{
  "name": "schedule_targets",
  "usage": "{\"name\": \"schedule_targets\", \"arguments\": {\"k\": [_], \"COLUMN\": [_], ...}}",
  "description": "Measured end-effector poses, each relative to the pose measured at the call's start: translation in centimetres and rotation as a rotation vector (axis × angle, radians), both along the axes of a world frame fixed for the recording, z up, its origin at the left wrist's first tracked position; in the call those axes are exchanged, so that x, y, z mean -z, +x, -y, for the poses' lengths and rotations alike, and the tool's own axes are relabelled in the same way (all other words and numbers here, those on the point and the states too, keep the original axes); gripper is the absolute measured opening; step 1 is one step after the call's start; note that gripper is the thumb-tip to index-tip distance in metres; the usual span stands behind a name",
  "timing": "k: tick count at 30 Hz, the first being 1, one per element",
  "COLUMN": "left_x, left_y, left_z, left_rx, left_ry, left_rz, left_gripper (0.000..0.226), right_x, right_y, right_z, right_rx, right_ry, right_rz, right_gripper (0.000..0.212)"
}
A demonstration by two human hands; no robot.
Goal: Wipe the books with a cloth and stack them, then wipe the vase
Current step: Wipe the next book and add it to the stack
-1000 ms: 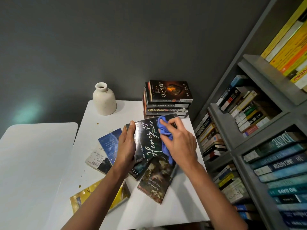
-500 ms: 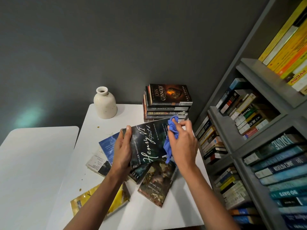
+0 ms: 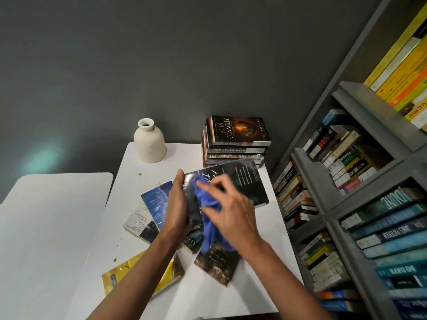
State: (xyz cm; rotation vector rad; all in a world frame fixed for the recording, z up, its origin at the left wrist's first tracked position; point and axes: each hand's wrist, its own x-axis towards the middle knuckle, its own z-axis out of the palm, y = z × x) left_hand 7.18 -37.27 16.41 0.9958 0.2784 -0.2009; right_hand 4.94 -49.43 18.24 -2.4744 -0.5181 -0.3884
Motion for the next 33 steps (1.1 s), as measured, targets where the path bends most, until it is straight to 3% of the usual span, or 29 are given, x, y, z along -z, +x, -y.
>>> {"name": "schedule_targets", "arguments": {"k": [3, 8, 12, 16, 19, 22, 25, 29, 33], "left_x": [-1.2, -1.0, -0.5, -0.2, 0.1, 0.7, 1.3, 1.7, 1.9], "left_y": [0.0, -0.3, -0.3, -0.4, -0.7, -0.6, -0.4, -0.2, 0.2], "left_z": [0.5, 0.9, 0.3, -0.7, -1.2, -1.5, -1.6, -1.8, -2.7], "left_rx": [-0.005, -0.053, -0.087, -0.002, 0.100, 0.135, 0.159, 0.229, 0.345], "left_ry": [-0.082, -0.151, -0.221, -0.286, -0.259, -0.249, -0.249, -0.224, -0.316], "left_rz": [0.016, 0.052, 0.010, -0.049, -0.067, -0.101, -0.140, -0.176, -0.230], "left_gripper": [0.057, 0.051, 0.054, 0.060, 0.044, 0.033, 0.037, 0.016, 0.045], "right_x": [-1.2, -1.5, -1.6, -1.0, -0.7, -0.6, -0.6, -0.5, -0.8], "right_y": [1.9, 1.1, 1.4, 0.6, 0.3, 0.1, 0.3, 0.7, 1.0], "right_z": [-0.2, -2.7, -2.8, -2.0, -1.5, -0.8, 0.2, 1.4, 1.4], "right_rx": [0.149, -0.051, -0.090, -0.152, -0.170, -0.230, -0.281, -0.288, -0.324], "right_ry": [-0.006, -0.077, -0.072, -0.121, -0.150, -0.087, 0.022, 0.139, 0.171], "right_rz": [-0.002, -0.026, -0.072, -0.118, -0.193, -0.273, -0.373, -0.481, -0.517], "right_gripper": [0.045, 0.046, 0.046, 0.044, 0.038, 0.038, 0.042, 0.040, 0.031]}}
